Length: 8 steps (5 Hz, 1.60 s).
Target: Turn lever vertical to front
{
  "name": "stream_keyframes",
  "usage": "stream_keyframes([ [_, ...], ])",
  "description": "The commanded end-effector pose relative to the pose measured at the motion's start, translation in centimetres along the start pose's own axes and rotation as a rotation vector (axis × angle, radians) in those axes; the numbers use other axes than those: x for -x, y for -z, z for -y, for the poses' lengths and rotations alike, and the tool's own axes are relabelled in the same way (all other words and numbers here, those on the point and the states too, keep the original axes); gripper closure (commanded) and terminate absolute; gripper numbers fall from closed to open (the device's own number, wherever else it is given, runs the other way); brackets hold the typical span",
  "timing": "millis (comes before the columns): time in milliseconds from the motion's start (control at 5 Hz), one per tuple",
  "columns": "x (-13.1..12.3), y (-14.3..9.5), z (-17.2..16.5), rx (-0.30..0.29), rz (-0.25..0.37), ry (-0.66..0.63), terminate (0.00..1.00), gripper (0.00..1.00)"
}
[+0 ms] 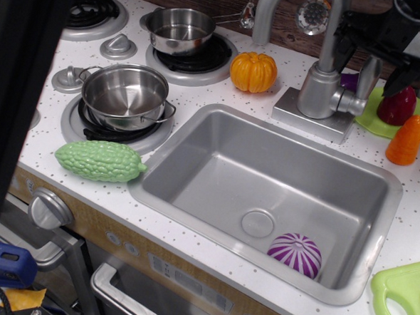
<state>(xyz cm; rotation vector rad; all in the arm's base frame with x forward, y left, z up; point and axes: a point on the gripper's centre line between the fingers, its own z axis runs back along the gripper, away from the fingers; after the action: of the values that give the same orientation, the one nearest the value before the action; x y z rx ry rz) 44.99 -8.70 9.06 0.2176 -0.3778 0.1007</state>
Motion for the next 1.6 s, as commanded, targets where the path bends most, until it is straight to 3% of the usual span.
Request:
stream_keyframes([
  [0, -2.3, -2.2, -0.2, 0.027, 0.072, -0.038, 0.0, 0.0],
  [200, -2.4, -1.9, 0.2, 0.029, 0.065, -0.053, 0.0, 1.0],
  [600, -1.2, -2.3, 1.3, 0.031, 0.019, -0.109, 0.0, 1.0],
  [800, 1.2, -3.6, 2.0, 0.027, -0.055, -0.155, 0.0, 1.0],
  [1400, 3.9, -2.6, 2.0, 0.066, -0.152, -0.209, 0.0, 1.0],
])
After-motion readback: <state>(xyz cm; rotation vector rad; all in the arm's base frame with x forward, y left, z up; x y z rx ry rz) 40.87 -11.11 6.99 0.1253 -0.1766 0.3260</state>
